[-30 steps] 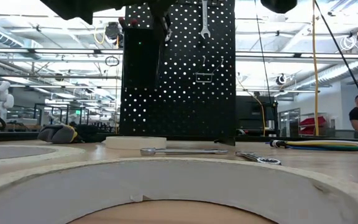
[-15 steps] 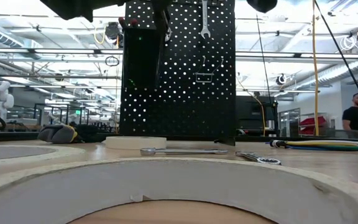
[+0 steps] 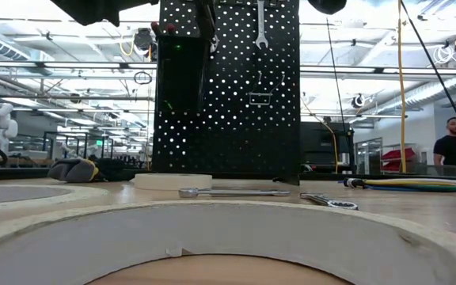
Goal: Hang tools onto peg board
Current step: Hang the silver wrench on the peg board
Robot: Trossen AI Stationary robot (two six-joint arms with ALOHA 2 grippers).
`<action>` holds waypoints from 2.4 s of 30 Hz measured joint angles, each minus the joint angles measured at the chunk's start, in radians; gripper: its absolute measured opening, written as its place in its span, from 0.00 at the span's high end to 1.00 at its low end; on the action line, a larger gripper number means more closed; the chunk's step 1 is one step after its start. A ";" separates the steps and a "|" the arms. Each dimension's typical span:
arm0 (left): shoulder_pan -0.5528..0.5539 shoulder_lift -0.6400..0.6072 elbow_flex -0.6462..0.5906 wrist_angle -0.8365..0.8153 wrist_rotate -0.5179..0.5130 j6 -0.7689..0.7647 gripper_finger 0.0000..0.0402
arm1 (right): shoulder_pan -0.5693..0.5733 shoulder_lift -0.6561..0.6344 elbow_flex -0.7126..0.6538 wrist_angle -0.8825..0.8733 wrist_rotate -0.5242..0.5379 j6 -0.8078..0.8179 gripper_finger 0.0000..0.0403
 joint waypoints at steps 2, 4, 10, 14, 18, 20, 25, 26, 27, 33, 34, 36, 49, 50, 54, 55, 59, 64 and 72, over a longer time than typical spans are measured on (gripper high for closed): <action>0.000 0.000 0.000 0.001 0.000 0.004 0.84 | 0.000 0.000 0.000 0.000 -0.016 0.001 1.00; 0.000 0.000 0.000 0.002 0.005 0.003 0.94 | 0.000 0.000 0.000 -0.003 -0.021 0.001 1.00; 0.000 0.000 0.000 -0.005 0.026 0.002 0.98 | 0.000 0.000 -0.001 -0.006 -0.031 -0.005 0.96; -0.001 0.000 0.000 -0.010 0.039 -0.005 0.98 | -0.001 0.000 -0.001 0.001 -0.097 -0.140 0.86; 0.000 0.000 0.000 -0.017 0.062 -0.049 0.99 | 0.000 0.000 -0.001 0.004 -0.122 -0.367 0.74; 0.000 0.000 0.000 -0.019 0.063 -0.054 0.99 | 0.000 0.000 -0.001 0.011 -0.127 -0.443 0.68; 0.000 -0.010 0.000 -0.013 0.070 -0.058 0.99 | -0.005 -0.002 -0.001 0.083 -0.126 -0.597 0.55; 0.000 -0.013 0.000 -0.014 0.077 -0.068 0.99 | -0.005 -0.002 -0.001 0.094 -0.126 -0.625 0.53; 0.003 -0.018 0.000 -0.018 0.088 -0.093 0.99 | -0.005 -0.005 -0.001 0.100 -0.127 -0.661 0.51; 0.021 -0.084 0.000 -0.128 0.177 -0.245 0.99 | 0.023 -0.048 0.000 0.133 -0.130 -0.913 0.48; 0.021 -0.100 0.000 -0.173 0.188 -0.261 0.99 | 0.030 -0.055 0.000 0.137 -0.130 -0.961 0.48; 0.018 -0.130 0.000 -0.259 0.194 -0.301 0.99 | 0.047 -0.070 0.000 0.151 -0.129 -1.068 0.49; -0.084 -0.144 0.000 -0.232 -0.037 -0.763 0.99 | 0.147 0.025 0.001 0.348 -0.043 -1.974 0.48; -0.092 -0.144 0.000 -0.206 -0.048 -0.784 0.99 | 0.148 0.038 0.001 0.361 -0.021 -2.030 0.48; -0.120 -0.145 0.000 -0.137 -0.085 -0.834 0.99 | 0.142 0.070 0.000 0.388 -0.014 -2.140 0.48; -0.125 -0.145 0.001 -0.139 -0.089 -0.835 0.99 | 0.137 0.074 0.000 0.392 -0.015 -2.145 0.48; -0.140 -0.145 0.004 -0.157 -0.094 -0.805 0.99 | 0.123 0.084 0.000 0.454 -0.011 -2.152 0.48; -0.138 -0.145 0.004 -0.159 -0.088 -0.670 0.99 | 0.140 0.084 0.000 0.547 0.053 -1.910 0.48; -0.163 -0.186 0.005 -0.152 -0.100 -0.334 0.99 | 0.263 0.060 0.000 0.573 0.521 -1.278 0.48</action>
